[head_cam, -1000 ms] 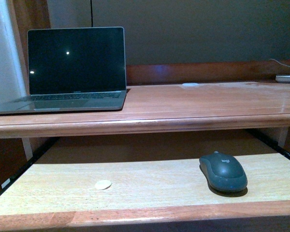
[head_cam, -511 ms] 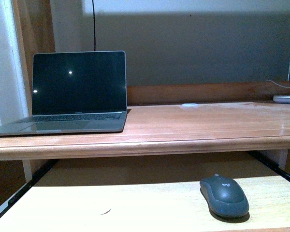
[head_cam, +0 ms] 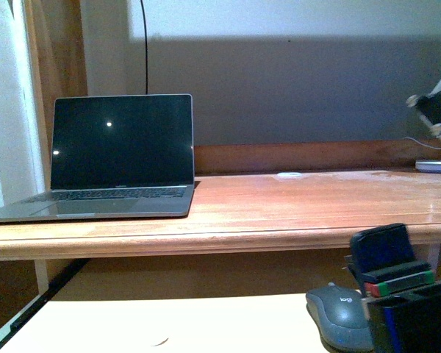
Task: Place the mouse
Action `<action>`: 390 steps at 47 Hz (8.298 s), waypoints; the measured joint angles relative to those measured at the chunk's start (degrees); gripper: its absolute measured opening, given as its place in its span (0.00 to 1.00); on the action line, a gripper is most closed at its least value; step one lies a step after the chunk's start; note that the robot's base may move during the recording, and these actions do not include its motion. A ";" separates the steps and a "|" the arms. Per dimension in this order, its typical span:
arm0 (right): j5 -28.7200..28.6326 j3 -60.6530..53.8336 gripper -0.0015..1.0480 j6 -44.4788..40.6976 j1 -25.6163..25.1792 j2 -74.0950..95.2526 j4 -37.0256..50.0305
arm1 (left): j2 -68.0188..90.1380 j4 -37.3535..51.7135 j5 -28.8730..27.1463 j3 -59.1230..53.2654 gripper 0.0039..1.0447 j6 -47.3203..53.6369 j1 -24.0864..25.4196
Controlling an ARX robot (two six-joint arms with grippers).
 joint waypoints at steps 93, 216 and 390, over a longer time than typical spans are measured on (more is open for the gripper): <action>-0.61 17.33 0.54 6.36 -4.96 15.96 -16.68 | -1.03 0.00 0.02 -1.36 0.93 0.07 0.00; -58.51 -21.68 0.93 -2.56 -30.34 -15.63 0.20 | -1.03 0.00 0.02 -1.36 0.93 0.07 0.00; -22.25 -33.57 0.93 1.86 -37.03 -63.52 -16.57 | -1.14 0.00 0.07 -1.36 0.93 0.11 0.04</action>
